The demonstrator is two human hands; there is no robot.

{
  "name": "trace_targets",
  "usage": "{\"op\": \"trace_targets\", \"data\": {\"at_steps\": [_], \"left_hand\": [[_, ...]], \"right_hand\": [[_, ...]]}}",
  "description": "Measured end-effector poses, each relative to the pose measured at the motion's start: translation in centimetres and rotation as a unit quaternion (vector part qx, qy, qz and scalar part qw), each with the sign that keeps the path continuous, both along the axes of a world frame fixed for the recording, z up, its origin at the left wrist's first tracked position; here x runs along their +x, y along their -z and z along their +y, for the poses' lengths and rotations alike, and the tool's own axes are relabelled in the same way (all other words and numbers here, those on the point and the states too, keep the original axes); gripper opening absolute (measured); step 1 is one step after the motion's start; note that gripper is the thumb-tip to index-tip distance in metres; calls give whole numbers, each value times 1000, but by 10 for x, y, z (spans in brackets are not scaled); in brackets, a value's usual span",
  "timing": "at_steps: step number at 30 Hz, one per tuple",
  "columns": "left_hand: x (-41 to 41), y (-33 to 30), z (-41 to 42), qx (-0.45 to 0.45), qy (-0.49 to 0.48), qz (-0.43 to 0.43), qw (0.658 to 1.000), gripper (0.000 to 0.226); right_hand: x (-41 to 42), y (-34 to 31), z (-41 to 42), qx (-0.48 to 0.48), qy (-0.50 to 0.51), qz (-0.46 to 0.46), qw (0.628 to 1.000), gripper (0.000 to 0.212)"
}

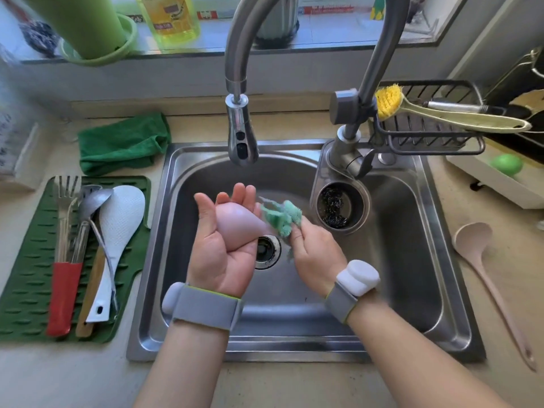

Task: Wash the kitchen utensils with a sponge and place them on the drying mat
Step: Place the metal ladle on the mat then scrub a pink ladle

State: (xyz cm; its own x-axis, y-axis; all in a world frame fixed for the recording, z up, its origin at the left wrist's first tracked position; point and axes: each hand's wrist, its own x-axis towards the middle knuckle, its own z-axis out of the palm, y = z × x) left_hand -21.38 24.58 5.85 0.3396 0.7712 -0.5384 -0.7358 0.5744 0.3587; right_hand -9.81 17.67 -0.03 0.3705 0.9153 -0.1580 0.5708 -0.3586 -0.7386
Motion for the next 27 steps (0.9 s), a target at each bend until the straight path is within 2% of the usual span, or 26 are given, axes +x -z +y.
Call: {"op": "trace_targets", "data": {"at_steps": [3, 6, 8, 11, 14, 17, 19, 22, 25, 27], "left_hand": [[-1, -1, -1, 14, -1, -19, 1000, 16], [3, -2, -4, 9, -9, -40, 999, 17], [6, -5, -4, 3, -14, -31, 999, 21], [1, -4, -5, 3, -33, -17, 999, 15], [0, 0, -3, -5, -20, -45, 999, 13], [2, -5, 1, -6, -19, -79, 997, 12], [1, -7, 5, 7, -39, -56, 998, 8], [4, -7, 5, 14, -59, -35, 998, 8], [5, -9, 8, 17, -54, -47, 997, 4], [5, -12, 9, 17, -60, -60, 996, 11]], "right_hand": [[-12, -13, 2, 65, 12, 61, 996, 39], [-34, -33, 7, 126, 16, 45, 991, 40], [-25, -22, 7, 105, 41, 12, 994, 44], [-7, 0, -6, 21, 54, -8, 998, 43], [-34, -17, -1, 89, 70, -6, 994, 43], [-50, -28, 5, 144, 33, 6, 989, 49], [-27, -7, -1, 124, 50, -11, 991, 52], [-11, 8, -8, 55, 151, 5, 987, 64], [-38, -17, 0, 113, 108, 48, 987, 56], [-36, -17, 0, 130, 75, 60, 987, 49]]}}
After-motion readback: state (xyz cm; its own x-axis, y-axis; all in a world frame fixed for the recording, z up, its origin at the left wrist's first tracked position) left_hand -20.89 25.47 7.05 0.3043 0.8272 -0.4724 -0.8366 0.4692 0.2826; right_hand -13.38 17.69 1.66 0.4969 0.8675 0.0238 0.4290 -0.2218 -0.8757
